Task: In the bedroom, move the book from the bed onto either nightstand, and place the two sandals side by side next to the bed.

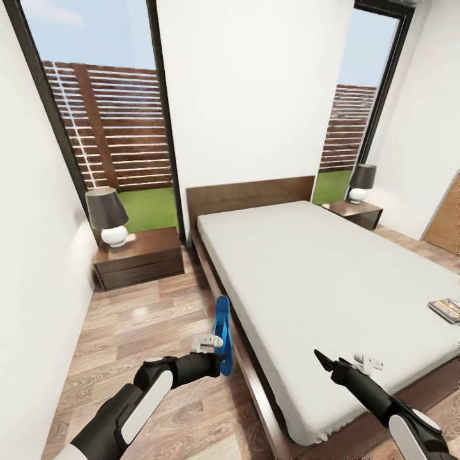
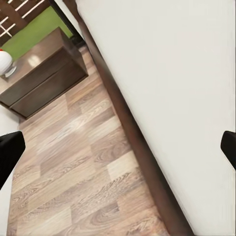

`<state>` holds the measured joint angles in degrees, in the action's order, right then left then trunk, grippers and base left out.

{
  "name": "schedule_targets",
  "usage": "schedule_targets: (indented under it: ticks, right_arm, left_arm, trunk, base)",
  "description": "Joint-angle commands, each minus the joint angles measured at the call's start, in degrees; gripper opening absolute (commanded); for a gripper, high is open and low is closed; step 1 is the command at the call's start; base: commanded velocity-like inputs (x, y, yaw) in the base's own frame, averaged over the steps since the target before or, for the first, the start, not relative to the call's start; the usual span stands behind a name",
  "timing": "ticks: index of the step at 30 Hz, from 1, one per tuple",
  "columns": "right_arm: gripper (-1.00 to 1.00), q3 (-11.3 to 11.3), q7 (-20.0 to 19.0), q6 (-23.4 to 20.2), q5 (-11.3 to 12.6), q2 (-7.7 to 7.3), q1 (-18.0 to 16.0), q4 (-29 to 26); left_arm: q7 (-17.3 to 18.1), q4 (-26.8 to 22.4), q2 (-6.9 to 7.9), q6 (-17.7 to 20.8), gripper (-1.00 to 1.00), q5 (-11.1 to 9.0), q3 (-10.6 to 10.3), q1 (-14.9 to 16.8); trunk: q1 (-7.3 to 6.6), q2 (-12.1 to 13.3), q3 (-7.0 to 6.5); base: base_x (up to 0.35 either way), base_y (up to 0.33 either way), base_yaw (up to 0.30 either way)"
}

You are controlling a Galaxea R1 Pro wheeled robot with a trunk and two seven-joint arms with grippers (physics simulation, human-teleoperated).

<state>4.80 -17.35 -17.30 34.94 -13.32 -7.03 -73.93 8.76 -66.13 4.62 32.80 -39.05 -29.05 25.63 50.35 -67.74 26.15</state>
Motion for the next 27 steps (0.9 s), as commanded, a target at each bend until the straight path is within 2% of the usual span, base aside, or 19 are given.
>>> schedule_targets:
  ticks: [1, 27]
  right_arm:
    - [1.0, 0.08, -0.14, -0.45, 0.48, 0.02, -0.03, -0.02]
    - [1.0, -0.05, -0.14, -0.45, 0.57, 0.05, -0.02, -0.07]
  left_arm:
    - [0.02, -0.06, 0.04, 0.21, -1.0, -0.15, -0.04, 0.04]
    - [0.03, -0.06, 0.03, 0.22, -1.0, -0.16, -0.18, 0.04]
  trunk:
    - [0.0, -0.04, 0.06]
    - [0.0, -0.04, 0.06]
  base:
    - [0.0, 0.0, -0.156]
    - [0.0, 0.0, -0.153]
